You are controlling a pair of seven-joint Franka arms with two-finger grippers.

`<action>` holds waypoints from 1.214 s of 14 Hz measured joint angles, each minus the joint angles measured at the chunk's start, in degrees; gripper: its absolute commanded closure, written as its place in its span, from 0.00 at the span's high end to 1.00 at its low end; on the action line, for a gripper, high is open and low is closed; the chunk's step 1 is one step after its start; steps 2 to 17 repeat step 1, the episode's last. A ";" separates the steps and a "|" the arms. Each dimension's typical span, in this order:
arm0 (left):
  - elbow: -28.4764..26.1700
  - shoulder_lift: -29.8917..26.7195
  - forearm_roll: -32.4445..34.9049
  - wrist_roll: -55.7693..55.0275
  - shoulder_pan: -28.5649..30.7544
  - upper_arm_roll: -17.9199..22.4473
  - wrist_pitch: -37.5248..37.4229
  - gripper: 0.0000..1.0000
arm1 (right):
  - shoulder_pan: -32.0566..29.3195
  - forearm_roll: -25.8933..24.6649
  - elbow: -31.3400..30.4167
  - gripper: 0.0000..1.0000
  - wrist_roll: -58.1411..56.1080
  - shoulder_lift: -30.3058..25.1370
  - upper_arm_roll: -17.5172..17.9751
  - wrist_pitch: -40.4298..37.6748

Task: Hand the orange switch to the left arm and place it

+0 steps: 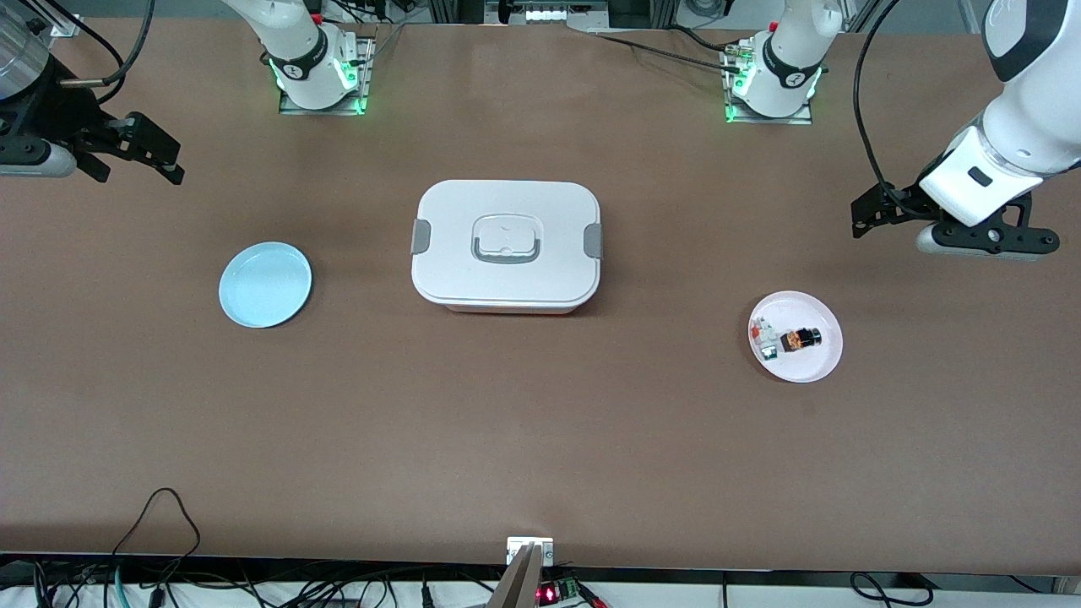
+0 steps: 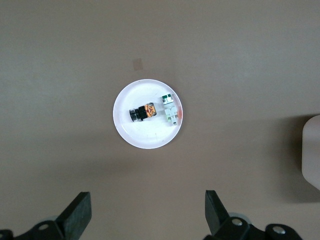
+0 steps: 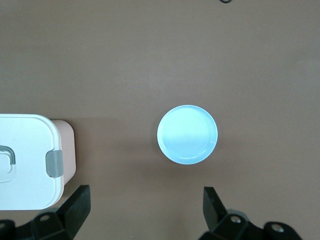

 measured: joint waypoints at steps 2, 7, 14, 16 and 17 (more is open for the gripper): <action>0.01 -0.02 0.00 0.00 0.00 0.00 0.03 1.00 | 0.00 0.00 0.00 1.00 0.00 0.00 0.00 0.00; 0.01 -0.02 0.00 0.00 0.00 0.00 0.03 1.00 | 0.00 0.00 0.00 1.00 0.00 0.00 0.00 0.00; 0.01 -0.02 0.00 0.00 0.00 0.00 0.03 1.00 | 0.00 0.00 0.00 1.00 0.00 0.00 0.00 0.00; 0.01 -0.02 0.00 0.00 0.00 0.00 0.03 1.00 | 0.00 0.00 0.00 1.00 0.00 0.00 0.00 0.00; 0.01 -0.02 0.00 0.00 0.00 0.00 0.03 1.00 | 0.00 0.00 0.00 1.00 0.00 0.00 0.00 0.00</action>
